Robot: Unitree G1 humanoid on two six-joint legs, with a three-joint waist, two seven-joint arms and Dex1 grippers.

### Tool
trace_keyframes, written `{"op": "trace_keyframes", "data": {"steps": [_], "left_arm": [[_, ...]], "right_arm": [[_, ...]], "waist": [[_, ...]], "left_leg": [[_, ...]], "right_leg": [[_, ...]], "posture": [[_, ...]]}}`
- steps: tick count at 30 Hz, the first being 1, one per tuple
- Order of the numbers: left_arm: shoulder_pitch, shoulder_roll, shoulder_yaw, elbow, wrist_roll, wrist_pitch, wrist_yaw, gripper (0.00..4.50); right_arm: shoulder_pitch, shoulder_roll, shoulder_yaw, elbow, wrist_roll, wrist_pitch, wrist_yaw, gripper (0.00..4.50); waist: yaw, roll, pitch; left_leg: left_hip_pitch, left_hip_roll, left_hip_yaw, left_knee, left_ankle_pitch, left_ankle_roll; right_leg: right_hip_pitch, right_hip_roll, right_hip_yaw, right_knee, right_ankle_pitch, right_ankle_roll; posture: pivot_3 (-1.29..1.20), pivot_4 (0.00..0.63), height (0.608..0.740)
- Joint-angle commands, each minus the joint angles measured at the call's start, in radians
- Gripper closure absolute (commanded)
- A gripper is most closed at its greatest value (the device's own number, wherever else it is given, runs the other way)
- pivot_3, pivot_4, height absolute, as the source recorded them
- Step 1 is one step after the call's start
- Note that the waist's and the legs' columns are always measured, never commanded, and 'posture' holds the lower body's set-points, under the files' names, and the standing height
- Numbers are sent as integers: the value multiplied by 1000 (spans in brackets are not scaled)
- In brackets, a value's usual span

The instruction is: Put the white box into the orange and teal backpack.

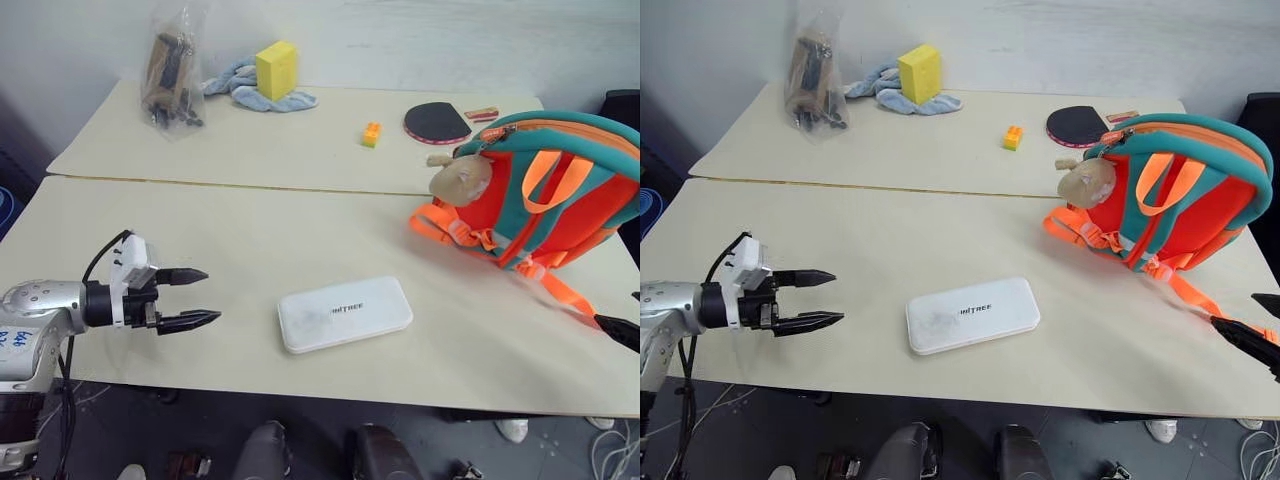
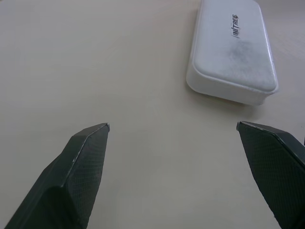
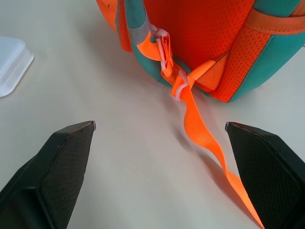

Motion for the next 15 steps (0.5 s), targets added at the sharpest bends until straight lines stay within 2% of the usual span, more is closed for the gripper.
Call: {"op": "trace_keyframes", "data": {"steps": [1,11,15], "left_arm": [[-10,-3,27,-32,-24,6,19,3],[-32,10,0,-31,-6,19,25,3],[-27,6,-3,-39,-9,19,25,3]], "right_arm": [[-9,-2,-23,-28,-2,-3,-17,25],[14,12,-26,-63,-5,14,-36,25],[24,18,-23,-83,-9,6,-37,25]], "waist": [[0,0,0],[0,-1,0],[2,-3,0]], "left_leg": [[0,0,0,0,0,0],[0,0,0,1,0,0],[2,8,36,2,-1,-3]], "right_leg": [[0,0,0,0,0,0],[0,0,0,0,0,0],[-23,7,35,15,0,0]], "posture": [[0,150,740],[0,150,740],[0,150,740]]}}
